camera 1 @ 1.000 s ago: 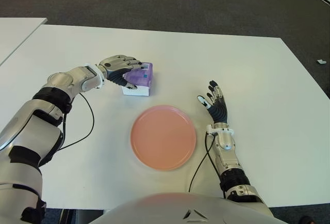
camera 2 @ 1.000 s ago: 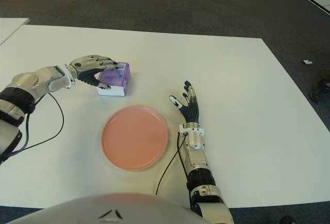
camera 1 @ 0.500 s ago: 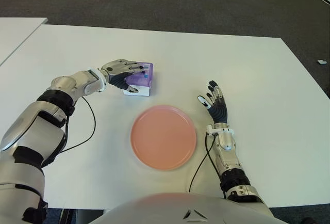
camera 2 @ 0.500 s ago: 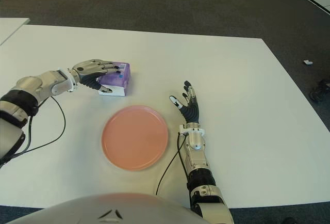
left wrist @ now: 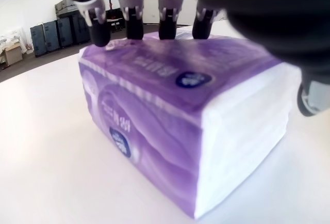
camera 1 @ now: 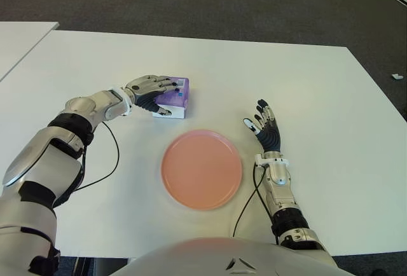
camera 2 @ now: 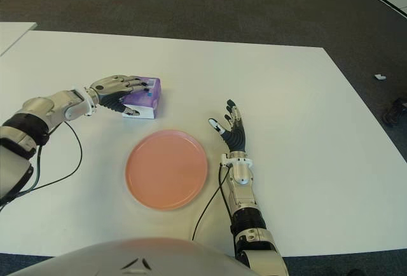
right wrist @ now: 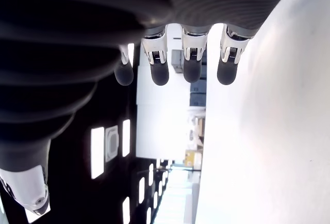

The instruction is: Put the tissue paper into the plate.

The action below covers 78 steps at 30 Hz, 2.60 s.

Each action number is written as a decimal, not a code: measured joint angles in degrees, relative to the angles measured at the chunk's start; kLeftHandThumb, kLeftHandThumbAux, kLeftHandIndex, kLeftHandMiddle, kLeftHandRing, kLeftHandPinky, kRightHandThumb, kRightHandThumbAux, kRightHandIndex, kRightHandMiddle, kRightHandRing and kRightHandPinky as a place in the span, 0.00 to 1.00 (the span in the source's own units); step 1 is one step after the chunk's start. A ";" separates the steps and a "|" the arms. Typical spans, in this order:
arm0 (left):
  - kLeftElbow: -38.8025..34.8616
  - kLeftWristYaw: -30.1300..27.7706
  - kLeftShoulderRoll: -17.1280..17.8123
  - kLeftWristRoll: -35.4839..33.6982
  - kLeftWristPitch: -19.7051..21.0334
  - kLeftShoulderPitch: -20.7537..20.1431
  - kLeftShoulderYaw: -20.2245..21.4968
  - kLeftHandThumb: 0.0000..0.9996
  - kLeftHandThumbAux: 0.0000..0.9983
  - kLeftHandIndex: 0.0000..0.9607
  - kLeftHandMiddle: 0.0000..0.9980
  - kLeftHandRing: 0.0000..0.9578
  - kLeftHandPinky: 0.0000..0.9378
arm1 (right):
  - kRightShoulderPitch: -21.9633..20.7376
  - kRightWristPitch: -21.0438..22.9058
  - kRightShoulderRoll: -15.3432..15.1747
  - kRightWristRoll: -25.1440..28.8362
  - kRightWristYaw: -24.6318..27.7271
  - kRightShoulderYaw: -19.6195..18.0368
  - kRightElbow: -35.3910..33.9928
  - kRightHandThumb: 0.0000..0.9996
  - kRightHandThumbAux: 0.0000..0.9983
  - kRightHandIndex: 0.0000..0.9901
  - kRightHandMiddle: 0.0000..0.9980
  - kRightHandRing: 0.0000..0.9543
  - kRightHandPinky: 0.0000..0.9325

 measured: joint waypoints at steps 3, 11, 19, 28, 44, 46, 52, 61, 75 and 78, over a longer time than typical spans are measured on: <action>0.05 0.04 -0.13 0.00 0.02 0.21 -0.10 0.11 0.32 0.00 0.00 0.00 0.00 | 0.00 0.00 0.00 0.00 0.04 0.00 0.00 0.00 0.60 0.00 0.00 0.00 0.00; 0.56 1.55 -0.89 0.01 0.36 0.95 -0.30 0.10 0.32 0.00 0.00 0.00 0.00 | 0.03 0.00 -0.02 0.00 0.11 0.00 0.00 0.00 0.60 0.00 0.00 0.00 0.00; 1.15 2.08 -1.36 -0.14 0.80 1.71 -0.31 0.09 0.32 0.00 0.00 0.00 0.00 | 0.04 0.00 -0.04 0.00 0.21 0.01 0.00 0.00 0.59 0.00 0.00 0.00 0.00; 2.33 4.92 -2.42 0.07 2.18 2.28 -0.95 0.07 0.32 0.00 0.00 0.00 0.00 | 0.06 0.04 -0.10 -0.03 0.21 0.05 0.00 0.00 0.59 0.00 0.00 0.00 0.00; 7.47 15.82 -6.00 6.17 11.09 0.09 -9.39 0.06 0.37 0.00 0.00 0.00 0.00 | 0.17 0.31 -0.13 -0.35 0.14 0.19 0.00 0.00 0.60 0.00 0.00 0.00 0.00; 8.75 17.16 -6.86 6.57 12.25 -0.29 -10.46 0.07 0.38 0.00 0.00 0.00 0.00 | 0.19 0.31 -0.11 -0.34 0.21 0.18 0.00 0.00 0.60 0.00 0.00 0.00 0.00; 12.63 20.40 -9.41 6.71 15.21 -1.35 -13.01 0.08 0.41 0.00 0.00 0.00 0.00 | 0.22 0.31 -0.06 -0.30 0.48 0.18 0.13 0.00 0.60 0.00 0.00 0.00 0.00; 15.85 22.86 -11.15 6.72 17.50 -2.41 -15.94 0.10 0.46 0.00 0.00 0.00 0.00 | 0.26 0.30 0.09 -0.28 0.61 0.18 0.42 0.00 0.60 0.00 0.00 0.00 0.00; 17.54 27.53 -11.39 6.75 18.97 -3.13 -19.97 0.18 0.55 0.02 0.02 0.02 0.05 | 0.25 0.30 0.15 -0.29 0.55 0.18 0.45 0.00 0.60 0.00 0.00 0.00 0.00; 17.76 28.44 -11.52 6.73 19.06 -2.98 -19.99 0.25 0.57 0.09 0.08 0.09 0.14 | 0.25 0.30 0.15 -0.29 0.52 0.18 0.45 0.00 0.60 0.00 0.00 0.00 0.00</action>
